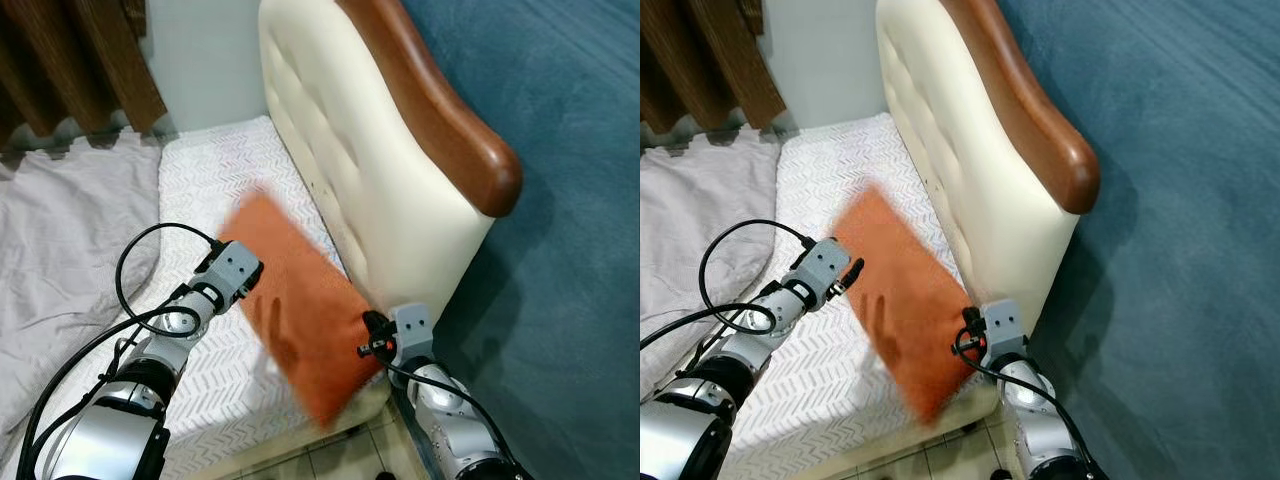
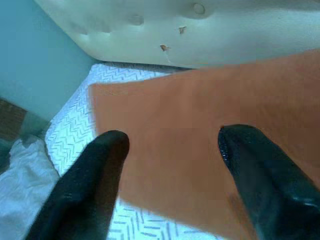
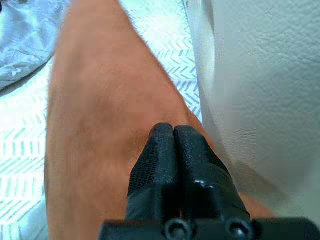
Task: Clean up the room
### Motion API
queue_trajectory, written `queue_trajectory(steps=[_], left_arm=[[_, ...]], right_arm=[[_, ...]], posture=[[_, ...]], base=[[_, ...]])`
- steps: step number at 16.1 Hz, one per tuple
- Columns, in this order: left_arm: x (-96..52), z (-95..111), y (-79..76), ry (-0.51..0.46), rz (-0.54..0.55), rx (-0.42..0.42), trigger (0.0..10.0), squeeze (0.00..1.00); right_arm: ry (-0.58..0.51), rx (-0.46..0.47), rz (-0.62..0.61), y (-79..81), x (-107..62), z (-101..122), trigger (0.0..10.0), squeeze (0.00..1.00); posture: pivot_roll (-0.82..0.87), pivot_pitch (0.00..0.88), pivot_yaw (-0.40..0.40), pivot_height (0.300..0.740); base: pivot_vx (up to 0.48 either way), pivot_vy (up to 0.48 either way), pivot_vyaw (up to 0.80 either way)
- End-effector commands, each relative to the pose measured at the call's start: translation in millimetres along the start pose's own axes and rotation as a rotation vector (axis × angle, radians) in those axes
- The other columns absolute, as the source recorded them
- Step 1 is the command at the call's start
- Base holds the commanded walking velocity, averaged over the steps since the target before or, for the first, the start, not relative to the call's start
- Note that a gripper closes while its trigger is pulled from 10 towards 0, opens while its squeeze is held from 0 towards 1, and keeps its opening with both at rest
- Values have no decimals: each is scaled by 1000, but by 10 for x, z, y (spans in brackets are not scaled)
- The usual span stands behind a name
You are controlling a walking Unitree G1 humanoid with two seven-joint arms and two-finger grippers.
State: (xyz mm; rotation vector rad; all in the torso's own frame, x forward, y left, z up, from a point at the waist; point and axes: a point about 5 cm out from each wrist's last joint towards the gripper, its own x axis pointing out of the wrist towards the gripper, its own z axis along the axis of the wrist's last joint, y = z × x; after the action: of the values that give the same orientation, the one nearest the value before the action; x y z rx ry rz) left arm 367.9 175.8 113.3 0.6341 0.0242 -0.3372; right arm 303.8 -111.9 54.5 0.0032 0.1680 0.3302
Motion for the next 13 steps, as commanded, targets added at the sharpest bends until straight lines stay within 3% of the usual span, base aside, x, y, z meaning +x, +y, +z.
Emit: queue_trajectory(steps=[1, 3, 5, 6, 7, 8, 9, 10, 11, 13], left_arm=[[-30, -70, 23, 32, 5, 7, 10000, 1000], [-33, -43, 85, 8, 39, -36, 10000, 1000], [-49, -37, 80, -24, 42, -138, 10000, 1000], [-75, -52, 36, -44, 28, -178, 10000, 678], [-89, -61, 18, -53, 23, -198, 10000, 678], [-176, -77, 28, -110, 46, -313, 10000, 0], [-213, -73, 64, -133, 75, -372, 10000, 0], [-290, -50, 108, -175, 128, -491, 10000, 0], [-379, -10, 59, -205, 137, -583, 10000, 0], [-638, 71, -284, -225, 69, -650, 10000, 0]], right_arm=[[-20, -6, -8, -10, 15, 45, 10000, 0], [-19, -6, -2, 5, 15, 34, 10000, 0], [-17, -7, 0, 12, 16, 24, 10000, 0], [-16, -5, 0, 18, 15, 19, 10000, 0], [-16, -4, 0, 21, 15, 16, 10000, 0], [-13, 65, -49, -5, 28, 9, 10000, 0], [-10, 119, -87, -38, 43, 12, 10000, 0], [7, 225, -154, -100, 85, 13, 10000, 0], [18, 306, -199, -149, 127, 25, 10000, 0], [10, 455, -275, -247, 211, 100, 10000, 0]], posture=[[-107, 242, 12, 740], [-102, 238, 14, 740], [-96, 234, 17, 740], [-89, 231, 20, 740], [-89, 231, 20, 740], [-74, 225, 23, 740], [-68, 224, 23, 740], [-55, 220, 25, 740], [-45, 217, 23, 740], [-30, 213, 19, 740]], base=[[0, 0, 0], [0, 0, 0], [0, 0, 0], [0, 0, 0], [0, 0, 0], [0, 0, 0], [0, 0, 0], [0, 0, 0], [0, 0, 0], [0, 0, 0]])
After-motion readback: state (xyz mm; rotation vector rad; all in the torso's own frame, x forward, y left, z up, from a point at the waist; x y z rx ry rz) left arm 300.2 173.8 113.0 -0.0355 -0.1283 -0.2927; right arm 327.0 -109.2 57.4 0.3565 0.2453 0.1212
